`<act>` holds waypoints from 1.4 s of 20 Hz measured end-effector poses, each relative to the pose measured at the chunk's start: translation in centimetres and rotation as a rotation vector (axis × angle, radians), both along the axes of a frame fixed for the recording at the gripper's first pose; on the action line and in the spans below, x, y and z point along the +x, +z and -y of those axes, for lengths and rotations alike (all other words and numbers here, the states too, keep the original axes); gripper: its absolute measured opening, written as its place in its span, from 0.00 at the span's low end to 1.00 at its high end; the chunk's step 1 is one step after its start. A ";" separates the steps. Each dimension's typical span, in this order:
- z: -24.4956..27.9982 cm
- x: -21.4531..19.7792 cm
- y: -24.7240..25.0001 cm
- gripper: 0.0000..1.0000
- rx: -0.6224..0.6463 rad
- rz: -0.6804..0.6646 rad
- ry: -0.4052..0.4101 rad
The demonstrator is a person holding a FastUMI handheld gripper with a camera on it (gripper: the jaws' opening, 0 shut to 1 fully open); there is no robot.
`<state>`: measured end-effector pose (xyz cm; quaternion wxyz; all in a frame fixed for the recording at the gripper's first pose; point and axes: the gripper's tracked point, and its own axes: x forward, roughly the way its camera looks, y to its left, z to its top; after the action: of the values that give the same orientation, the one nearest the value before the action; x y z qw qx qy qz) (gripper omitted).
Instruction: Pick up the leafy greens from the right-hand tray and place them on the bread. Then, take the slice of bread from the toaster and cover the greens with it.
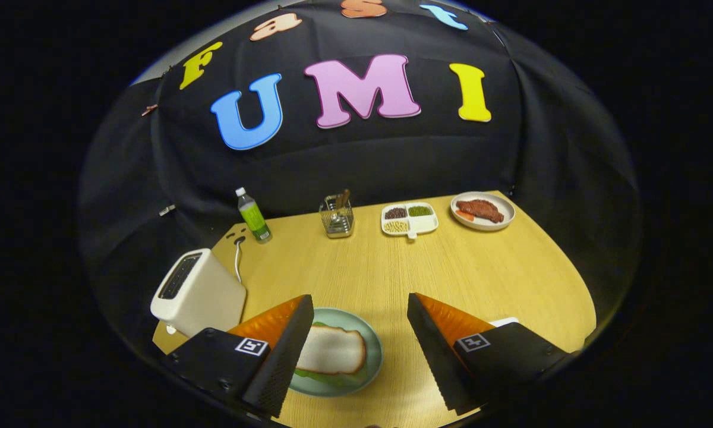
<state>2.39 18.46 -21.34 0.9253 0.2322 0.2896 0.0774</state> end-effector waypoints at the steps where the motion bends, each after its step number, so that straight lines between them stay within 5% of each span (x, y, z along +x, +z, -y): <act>1: 0.5 0.2 1.7 0.99 -0.007 0.039 0.007; 13: 6.9 -0.1 17.5 0.97 -0.173 0.379 0.042; 28: 8.3 1.6 15.6 0.97 -0.238 0.425 0.085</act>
<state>3.98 10.15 -5.76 0.9822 0.0878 0.1053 0.1286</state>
